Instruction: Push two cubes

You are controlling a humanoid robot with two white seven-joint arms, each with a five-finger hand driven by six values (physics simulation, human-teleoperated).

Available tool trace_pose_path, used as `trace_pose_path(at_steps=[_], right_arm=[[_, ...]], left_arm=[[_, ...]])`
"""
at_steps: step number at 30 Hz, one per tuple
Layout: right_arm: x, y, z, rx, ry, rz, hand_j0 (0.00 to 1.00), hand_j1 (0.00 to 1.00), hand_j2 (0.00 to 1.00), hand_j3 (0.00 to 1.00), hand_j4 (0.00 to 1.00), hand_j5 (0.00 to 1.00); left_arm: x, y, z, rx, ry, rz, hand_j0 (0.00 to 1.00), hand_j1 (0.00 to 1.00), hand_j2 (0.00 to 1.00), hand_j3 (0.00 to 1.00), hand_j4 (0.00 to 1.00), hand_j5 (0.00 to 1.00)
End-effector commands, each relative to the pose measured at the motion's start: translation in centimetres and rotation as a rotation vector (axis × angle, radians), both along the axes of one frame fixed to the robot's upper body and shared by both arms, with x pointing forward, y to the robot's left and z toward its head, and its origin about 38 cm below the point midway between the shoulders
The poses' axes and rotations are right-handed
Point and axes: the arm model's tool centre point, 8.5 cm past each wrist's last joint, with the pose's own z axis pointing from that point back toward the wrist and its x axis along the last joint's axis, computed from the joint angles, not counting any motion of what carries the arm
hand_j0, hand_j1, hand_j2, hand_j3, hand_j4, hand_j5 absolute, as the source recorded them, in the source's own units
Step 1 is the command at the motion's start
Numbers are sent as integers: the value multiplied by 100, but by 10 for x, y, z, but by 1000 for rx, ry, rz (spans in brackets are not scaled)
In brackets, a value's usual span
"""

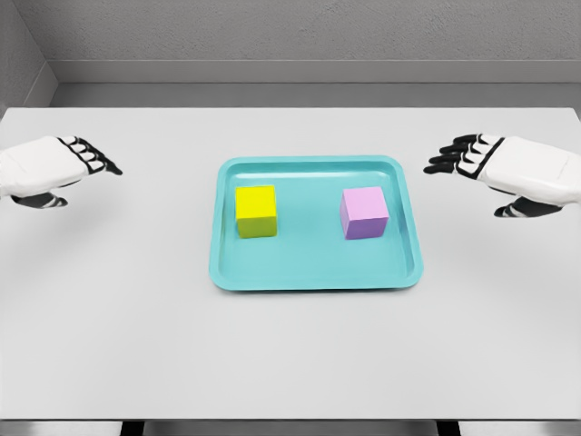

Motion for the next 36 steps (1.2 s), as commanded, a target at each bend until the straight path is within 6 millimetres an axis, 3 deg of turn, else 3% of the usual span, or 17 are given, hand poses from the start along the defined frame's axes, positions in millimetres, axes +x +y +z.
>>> trace_pose_path(at_steps=[1, 6, 9, 10, 12, 14, 18, 20, 26, 27, 33, 36], right_arm=[[1, -2, -3, -3, 13, -9, 100, 100, 100, 100, 100, 100], [4, -2, 3, 64, -15, -17, 100, 100, 100, 100, 100, 100], [23, -13, 7, -135, -70, -68, 100, 100, 100, 100, 100, 100], [37, -7, -8, -150, -74, -93, 100, 100, 100, 100, 100, 100], [59, -6, -16, -210, -38, -136, 97, 97, 97, 97, 97, 97], [69, -6, -24, -286, -22, -161, 88, 88, 88, 88, 88, 88], [87, -1, -53, -305, 43, -187, 82, 82, 82, 82, 82, 82], [86, 5, -59, -305, 54, -170, 73, 73, 73, 73, 73, 73], [84, 13, -58, -190, 86, -146, 71, 71, 71, 71, 71, 71], [83, 13, -59, -179, 92, -143, 65, 65, 65, 65, 65, 65], [80, 18, -65, -120, 125, -128, 65, 65, 65, 65, 65, 65], [77, 23, -77, -126, 152, -113, 65, 65, 65, 65, 65, 65]], left_arm=[[-1, -7, -10, 17, 29, -12, 73, 73, 73, 73, 73, 73], [2, -23, -22, 32, 52, -43, 74, 74, 74, 74, 74, 74], [2, -25, -23, 41, 56, -48, 74, 74, 74, 74, 74, 74], [3, -27, -23, 46, 56, -52, 74, 74, 74, 74, 74, 74], [7, -40, -26, 38, 60, -77, 74, 74, 74, 74, 74, 74], [9, -50, -31, 33, 74, -89, 74, 74, 74, 74, 74, 74], [14, -70, -33, 31, 76, -132, 75, 75, 75, 75, 75, 75], [15, -77, -34, 21, 78, -141, 75, 75, 75, 75, 75, 75], [20, -99, -36, 12, 76, -185, 75, 75, 75, 75, 75, 75], [21, -101, -35, 10, 73, -187, 75, 75, 75, 75, 75, 75], [24, -117, -31, 4, 64, -221, 75, 75, 75, 75, 75, 75], [25, -130, -34, -11, 65, -244, 75, 75, 75, 75, 75, 75]])
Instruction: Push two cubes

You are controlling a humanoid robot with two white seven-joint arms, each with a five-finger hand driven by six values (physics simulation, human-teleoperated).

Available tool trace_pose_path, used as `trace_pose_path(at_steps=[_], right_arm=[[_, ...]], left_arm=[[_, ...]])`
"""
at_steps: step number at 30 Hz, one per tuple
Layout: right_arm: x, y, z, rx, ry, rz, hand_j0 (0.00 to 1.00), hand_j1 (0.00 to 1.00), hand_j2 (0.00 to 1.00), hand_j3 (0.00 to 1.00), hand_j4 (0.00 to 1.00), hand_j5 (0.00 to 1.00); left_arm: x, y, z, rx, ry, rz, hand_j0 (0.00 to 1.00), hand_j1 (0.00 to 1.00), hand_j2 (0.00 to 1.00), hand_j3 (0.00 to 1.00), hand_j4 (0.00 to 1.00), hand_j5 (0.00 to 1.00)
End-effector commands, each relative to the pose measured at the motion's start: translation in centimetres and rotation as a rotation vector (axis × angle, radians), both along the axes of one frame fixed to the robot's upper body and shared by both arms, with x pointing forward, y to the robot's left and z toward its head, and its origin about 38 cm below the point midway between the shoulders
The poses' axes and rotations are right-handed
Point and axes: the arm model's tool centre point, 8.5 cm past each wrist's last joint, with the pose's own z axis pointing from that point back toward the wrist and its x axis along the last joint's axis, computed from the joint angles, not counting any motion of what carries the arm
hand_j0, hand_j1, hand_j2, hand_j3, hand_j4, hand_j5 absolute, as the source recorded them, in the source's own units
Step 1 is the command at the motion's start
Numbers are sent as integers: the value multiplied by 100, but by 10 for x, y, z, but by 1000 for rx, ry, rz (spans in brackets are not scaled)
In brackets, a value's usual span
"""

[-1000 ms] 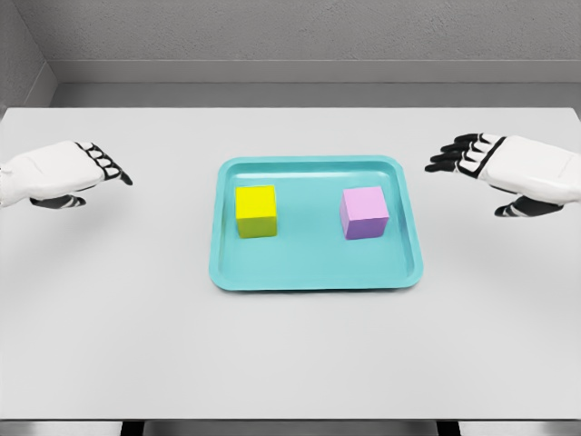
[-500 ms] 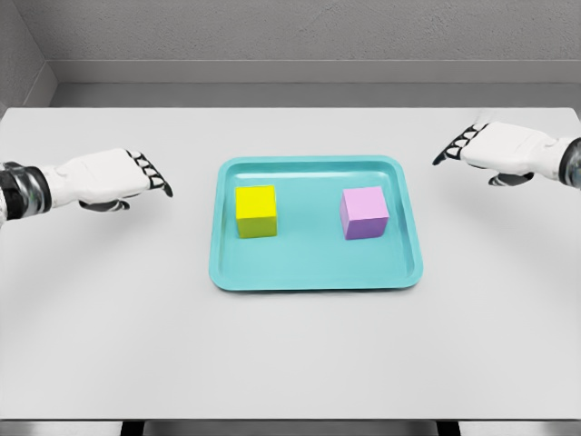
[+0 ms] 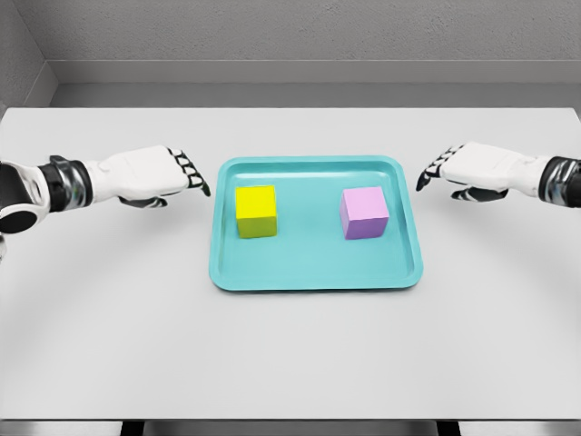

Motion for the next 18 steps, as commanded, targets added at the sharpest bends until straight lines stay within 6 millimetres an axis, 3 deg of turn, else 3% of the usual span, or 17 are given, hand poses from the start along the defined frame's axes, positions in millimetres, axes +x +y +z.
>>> trace_pose_path(at_steps=[1, 9, 16, 18], right_arm=[[-1, 9, -7, 18, 19, 16, 64, 64, 64, 64, 64, 64], [-1, 26, -20, 27, 44, 42, 64, 64, 64, 64, 64, 64], [-2, 29, -18, 20, 38, 54, 64, 64, 64, 64, 64, 64], [-6, 42, -8, 22, 7, 96, 64, 64, 64, 64, 64, 64]], left_arm=[[0, -11, -3, -18, 8, -16, 75, 75, 75, 75, 75, 75], [-2, -25, -11, -31, 24, -41, 75, 75, 75, 75, 75, 75], [-4, -30, -19, -31, 44, -48, 75, 75, 75, 75, 75, 75], [-3, -28, -20, -30, 48, -42, 75, 75, 75, 75, 75, 75]])
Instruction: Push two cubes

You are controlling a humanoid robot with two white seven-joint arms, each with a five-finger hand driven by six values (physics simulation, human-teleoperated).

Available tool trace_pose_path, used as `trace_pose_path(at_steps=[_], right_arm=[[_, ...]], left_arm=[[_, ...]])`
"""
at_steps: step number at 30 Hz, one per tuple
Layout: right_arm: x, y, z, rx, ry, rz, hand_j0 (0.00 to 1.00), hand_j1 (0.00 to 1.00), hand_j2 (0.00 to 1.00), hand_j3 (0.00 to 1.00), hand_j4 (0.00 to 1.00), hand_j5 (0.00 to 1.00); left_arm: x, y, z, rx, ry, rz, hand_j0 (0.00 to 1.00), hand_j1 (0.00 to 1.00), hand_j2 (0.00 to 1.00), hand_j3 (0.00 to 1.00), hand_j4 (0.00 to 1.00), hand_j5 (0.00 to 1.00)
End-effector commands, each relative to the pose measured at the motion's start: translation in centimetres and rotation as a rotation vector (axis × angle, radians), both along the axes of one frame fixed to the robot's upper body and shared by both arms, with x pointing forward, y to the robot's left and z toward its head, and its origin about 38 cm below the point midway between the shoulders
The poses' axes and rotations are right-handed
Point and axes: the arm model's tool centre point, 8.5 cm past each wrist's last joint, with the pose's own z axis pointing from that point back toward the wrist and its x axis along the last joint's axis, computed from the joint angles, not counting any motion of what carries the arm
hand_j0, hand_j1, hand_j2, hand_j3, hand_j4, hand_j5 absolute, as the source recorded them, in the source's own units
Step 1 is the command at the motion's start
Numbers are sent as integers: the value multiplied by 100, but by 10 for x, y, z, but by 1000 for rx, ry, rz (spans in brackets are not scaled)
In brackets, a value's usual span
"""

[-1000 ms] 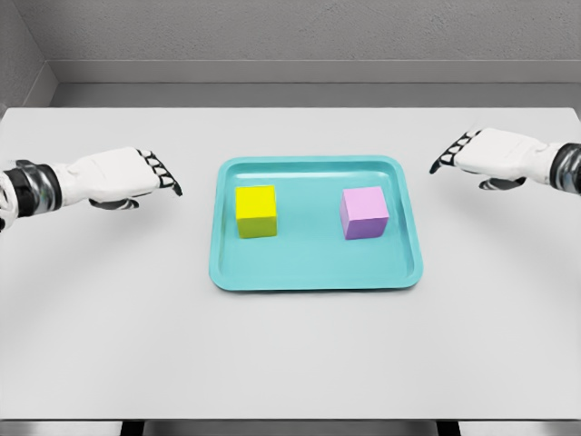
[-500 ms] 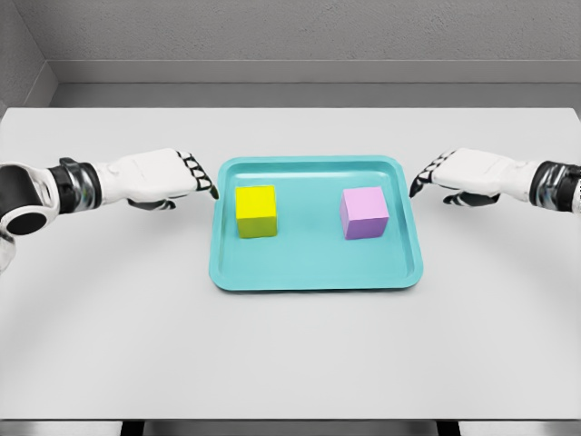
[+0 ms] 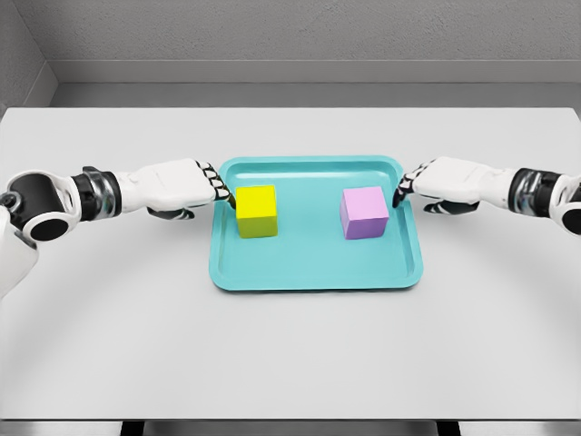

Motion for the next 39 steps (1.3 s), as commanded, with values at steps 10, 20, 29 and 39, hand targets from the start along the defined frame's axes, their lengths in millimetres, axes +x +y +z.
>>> trace_pose_path(at_steps=[10, 20, 29, 39], right_arm=[[-12, 24, 9, -4, -27, 86, 64, 64, 64, 64, 64, 64], [-26, 50, 13, 6, -41, 176, 64, 64, 64, 64, 64, 64], [-25, 56, 18, 30, -53, 188, 63, 63, 63, 63, 63, 63], [-14, 58, 10, 22, -36, 167, 62, 62, 62, 62, 62, 62]], left_arm=[[2, -6, -8, 8, 17, -6, 75, 75, 75, 75, 75, 75], [2, -28, -6, -10, 3, -39, 75, 75, 75, 75, 75, 75], [4, -39, -4, -17, -10, -51, 75, 75, 75, 75, 75, 75], [5, -47, -5, -10, -19, -58, 75, 75, 75, 75, 75, 75]])
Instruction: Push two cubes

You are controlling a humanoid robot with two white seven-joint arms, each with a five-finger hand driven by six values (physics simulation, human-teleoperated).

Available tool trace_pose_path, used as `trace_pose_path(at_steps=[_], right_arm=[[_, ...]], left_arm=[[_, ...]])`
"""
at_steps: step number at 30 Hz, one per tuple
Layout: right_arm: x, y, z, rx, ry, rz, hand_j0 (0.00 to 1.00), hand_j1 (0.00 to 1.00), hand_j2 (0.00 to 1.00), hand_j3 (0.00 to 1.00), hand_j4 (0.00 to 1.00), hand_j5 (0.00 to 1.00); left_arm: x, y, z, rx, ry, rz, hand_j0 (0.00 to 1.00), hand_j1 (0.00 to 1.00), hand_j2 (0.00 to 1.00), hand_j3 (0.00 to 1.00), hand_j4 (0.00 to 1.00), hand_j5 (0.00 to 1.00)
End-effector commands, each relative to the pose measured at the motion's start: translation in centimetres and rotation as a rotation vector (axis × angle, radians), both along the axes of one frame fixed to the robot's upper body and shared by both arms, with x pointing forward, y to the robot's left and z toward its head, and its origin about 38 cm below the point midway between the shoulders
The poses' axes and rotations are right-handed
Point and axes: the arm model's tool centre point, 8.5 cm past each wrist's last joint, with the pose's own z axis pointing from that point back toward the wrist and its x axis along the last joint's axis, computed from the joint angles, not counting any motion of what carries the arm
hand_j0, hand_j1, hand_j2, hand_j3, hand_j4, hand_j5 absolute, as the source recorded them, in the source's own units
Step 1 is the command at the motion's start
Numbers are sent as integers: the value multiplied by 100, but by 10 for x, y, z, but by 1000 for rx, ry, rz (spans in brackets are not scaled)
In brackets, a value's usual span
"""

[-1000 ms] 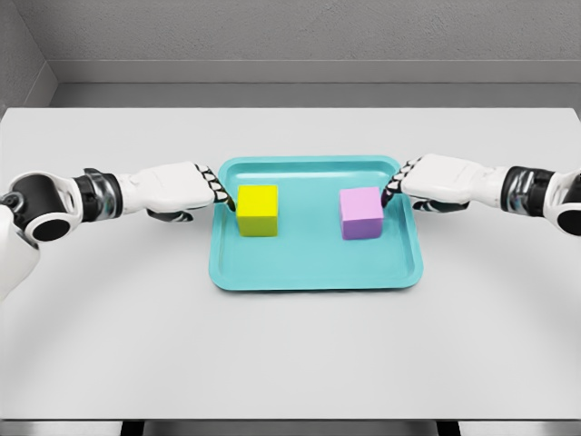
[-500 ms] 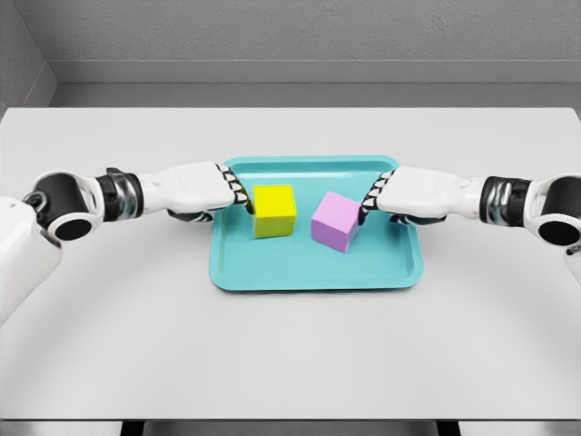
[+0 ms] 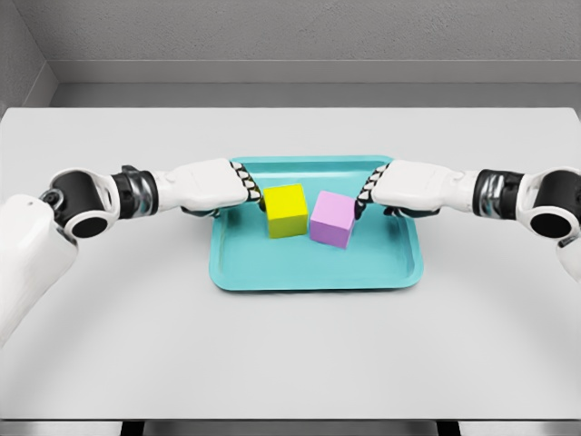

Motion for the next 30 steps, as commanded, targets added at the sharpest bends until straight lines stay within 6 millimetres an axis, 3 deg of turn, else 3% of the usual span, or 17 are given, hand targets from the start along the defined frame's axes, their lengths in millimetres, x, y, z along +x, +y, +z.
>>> trace_pose_path(at_steps=[1, 8, 15, 20, 30], right_arm=[[2, 3, -3, 5, 8, -1, 62, 62, 62, 62, 62, 62], [10, -3, 1, 13, 2, -29, 62, 62, 62, 62, 62, 62], [20, -2, 1, 30, 9, -51, 62, 62, 62, 62, 62, 62], [20, -19, 11, 37, -12, -81, 62, 62, 62, 62, 62, 62], [8, -17, 13, 5, -26, -46, 62, 62, 62, 62, 62, 62]], left_arm=[[0, 0, -1, 2, 1, -1, 75, 75, 75, 75, 75, 75], [0, 0, -2, 3, 5, 1, 75, 75, 75, 75, 75, 75], [8, 15, -5, 12, 20, 44, 75, 75, 75, 75, 75, 75], [17, 18, 6, 18, 1, 54, 73, 73, 73, 73, 73, 73], [18, 15, 3, 18, 7, 52, 72, 72, 72, 72, 72, 72]])
